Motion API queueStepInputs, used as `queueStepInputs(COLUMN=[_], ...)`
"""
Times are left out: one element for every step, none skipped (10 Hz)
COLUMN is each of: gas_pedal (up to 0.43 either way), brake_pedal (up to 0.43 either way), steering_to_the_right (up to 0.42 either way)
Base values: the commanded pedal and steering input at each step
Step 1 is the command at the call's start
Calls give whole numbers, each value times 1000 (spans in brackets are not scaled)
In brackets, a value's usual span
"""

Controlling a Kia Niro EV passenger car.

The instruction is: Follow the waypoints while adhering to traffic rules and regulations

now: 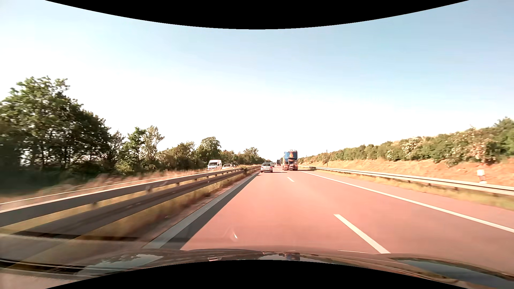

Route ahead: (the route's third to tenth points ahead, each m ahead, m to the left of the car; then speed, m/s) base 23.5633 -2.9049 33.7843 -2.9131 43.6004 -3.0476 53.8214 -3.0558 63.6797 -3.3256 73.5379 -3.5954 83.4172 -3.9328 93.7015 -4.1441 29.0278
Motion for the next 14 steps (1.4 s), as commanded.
queueStepInputs(gas_pedal=[339, 350, 358, 358, 358, 358, 370, 370, 378, 378, 378, 390, 390, 421], brake_pedal=[6, 6, 6, 6, 6, 6, 6, 6, 6, 6, 6, 6, 12, 6], steering_to_the_right=[0, 0, 0, 0, 0, 0, 0, 0, 0, 0, 0, 0, 0, 0])
